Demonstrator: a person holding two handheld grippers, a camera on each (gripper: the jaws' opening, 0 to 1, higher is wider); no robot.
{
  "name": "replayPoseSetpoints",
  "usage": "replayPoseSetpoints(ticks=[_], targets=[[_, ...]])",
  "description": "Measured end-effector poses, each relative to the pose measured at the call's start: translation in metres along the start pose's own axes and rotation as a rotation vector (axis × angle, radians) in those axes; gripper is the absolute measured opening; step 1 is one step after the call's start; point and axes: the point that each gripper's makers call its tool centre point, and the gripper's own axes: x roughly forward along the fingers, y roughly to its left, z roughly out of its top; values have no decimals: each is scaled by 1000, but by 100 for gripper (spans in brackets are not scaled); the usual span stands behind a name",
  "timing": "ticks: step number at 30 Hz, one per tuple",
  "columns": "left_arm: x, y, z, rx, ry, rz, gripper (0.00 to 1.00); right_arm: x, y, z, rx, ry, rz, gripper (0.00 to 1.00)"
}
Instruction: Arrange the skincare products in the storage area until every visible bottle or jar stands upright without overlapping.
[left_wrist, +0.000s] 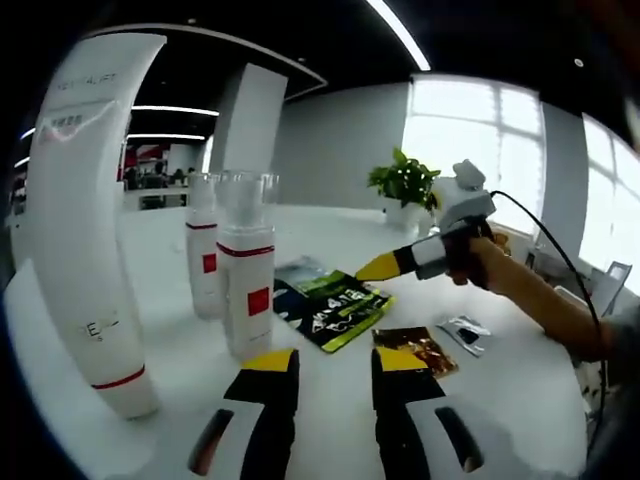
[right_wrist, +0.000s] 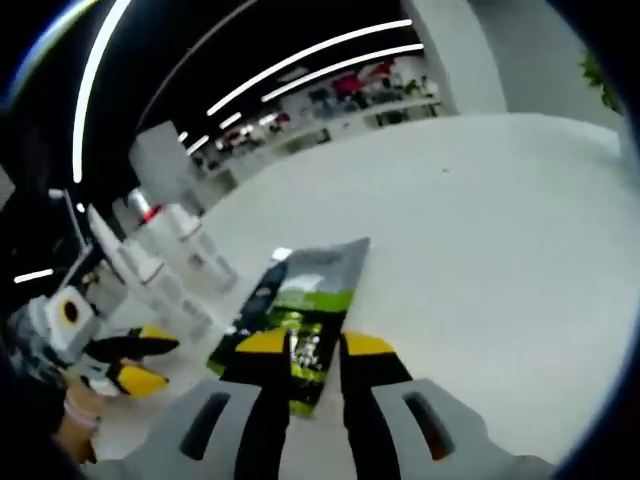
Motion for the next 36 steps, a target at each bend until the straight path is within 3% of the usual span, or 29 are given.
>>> replayPoseSetpoints(ticks=[3,8,11,16,18,21,26,28,31,33,36], targets=[[1,-3,0,14,0,-7,30,-6,22,6,-24,-16,76,23],[1,-4,1,23,0,-9,30,-12,35,13,-58,-48,117,28],[0,-5,2,19,-7,-12,30,-9,42,8,-84,-7,168,28],[0,-4,1,10,-4,-10,30,-17,71,-18,-172,144,309,31],[1,-3,-2,9,3,-6,29,-17,74,-19,-195,146,294,31],[2,-3,-3,5,3,-4,29,-20,76,-26,-277,225,279,35],[1,-7,-1,18,-4,-12,29,-28,79,-45,-398,447,210,61],[1,-8,-1,16,-4,-14,29,-31,78,-53,-427,535,176,61],[1,-7,0,14,-6,-15,29,-35,77,-68,-541,645,115,60],[1,-5,-1,7,-5,-11,29,-35,75,-72,-598,700,85,59],[0,-3,-1,-7,-10,-9,29,-33,80,-78,-609,746,98,59]])
